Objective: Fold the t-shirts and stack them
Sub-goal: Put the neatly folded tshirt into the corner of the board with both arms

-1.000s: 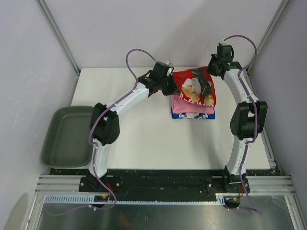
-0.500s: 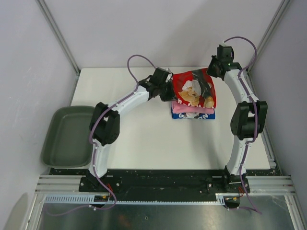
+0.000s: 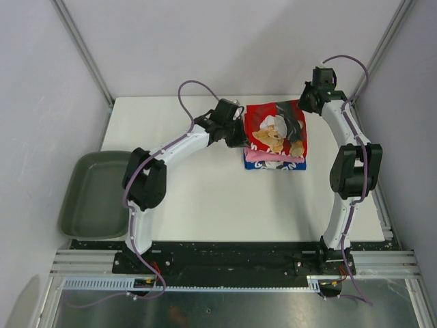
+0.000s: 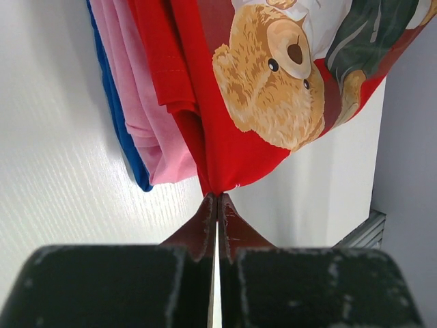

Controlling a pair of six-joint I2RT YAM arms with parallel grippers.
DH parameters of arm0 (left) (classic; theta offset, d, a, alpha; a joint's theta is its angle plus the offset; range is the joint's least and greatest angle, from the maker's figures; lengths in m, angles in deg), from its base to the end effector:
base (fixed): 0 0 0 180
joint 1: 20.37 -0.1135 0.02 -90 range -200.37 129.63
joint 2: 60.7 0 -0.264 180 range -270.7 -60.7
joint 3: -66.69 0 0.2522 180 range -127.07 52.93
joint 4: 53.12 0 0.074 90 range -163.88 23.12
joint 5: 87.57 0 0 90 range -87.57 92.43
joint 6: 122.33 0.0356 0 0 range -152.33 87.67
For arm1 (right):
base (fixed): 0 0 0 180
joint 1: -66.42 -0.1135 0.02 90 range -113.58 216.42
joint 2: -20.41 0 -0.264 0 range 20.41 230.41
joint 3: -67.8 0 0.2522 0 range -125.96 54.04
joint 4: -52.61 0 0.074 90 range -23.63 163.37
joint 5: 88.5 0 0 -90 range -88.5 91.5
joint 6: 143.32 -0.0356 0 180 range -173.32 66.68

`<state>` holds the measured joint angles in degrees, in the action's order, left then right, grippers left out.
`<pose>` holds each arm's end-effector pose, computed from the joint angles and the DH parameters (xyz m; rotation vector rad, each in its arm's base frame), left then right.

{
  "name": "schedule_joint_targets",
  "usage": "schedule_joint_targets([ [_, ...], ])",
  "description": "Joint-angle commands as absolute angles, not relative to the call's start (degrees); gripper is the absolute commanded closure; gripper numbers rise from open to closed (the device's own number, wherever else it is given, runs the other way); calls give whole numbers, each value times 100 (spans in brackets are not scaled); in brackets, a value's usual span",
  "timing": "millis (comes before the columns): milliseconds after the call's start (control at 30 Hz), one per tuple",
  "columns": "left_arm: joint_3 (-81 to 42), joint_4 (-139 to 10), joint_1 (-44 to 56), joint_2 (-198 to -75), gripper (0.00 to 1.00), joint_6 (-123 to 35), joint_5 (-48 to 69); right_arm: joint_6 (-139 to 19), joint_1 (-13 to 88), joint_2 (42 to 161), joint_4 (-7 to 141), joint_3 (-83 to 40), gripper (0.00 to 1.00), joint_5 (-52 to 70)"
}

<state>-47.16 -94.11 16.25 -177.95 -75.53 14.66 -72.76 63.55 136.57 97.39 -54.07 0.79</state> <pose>0.3730 -0.2866 0.2571 -0.0313 2.5206 -0.8863 0.4719 0.0232 0.3065 0.3322 2.2354 0.1945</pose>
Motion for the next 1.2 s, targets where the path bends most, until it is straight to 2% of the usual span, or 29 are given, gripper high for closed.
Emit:
schedule_joint_targets([
  [0, -4567, -9340, 1629, -17352, 100, -7630, 1508, -7288, 6403, 13419, 9437, -5428, 100, 50],
  [167, -4394, -9339, 1624, -17419, 100, -7590, 1509, -7251, 6417, 13524, 9372, -5387, 98, 35],
  [200, -4345, -9336, 1617, -17457, 100, -7578, 1500, -7237, 6424, 13553, 9340, -5357, 93, 13],
  [300, -4166, -9327, 1585, -17640, 97, -7502, 1528, -7145, 6453, 13699, 9306, -5347, 63, -161],
  [367, -4061, -9315, 1547, -17749, 85, -7407, 1590, -7068, 6490, 13824, 9396, -5530, 48, -290],
  [467, -3946, -9295, 1497, -17722, 45, -7276, 1577, -6979, 6498, 13940, 9708, -5983, 38, -398],
  [533, -3918, -9280, 1466, -17614, 27, -7192, 1550, -6974, 6435, 13904, 9892, -6194, 36, -387],
  [633, -3898, -9269, 1378, -17419, 19, -7080, 1528, -7018, 6200, 13621, 9953, -6050, 36, -453],
  [933, -3202, -9215, 1181, -16456, 20, -6941, 1432, -7519, 5342, 12520, 9390, -4114, 47, -299],
  [1167, -2303, -9157, 1038, -15533, 20, -6859, 1239, -8047, 4405, 12065, 9287, -3212, 50, -273],
])
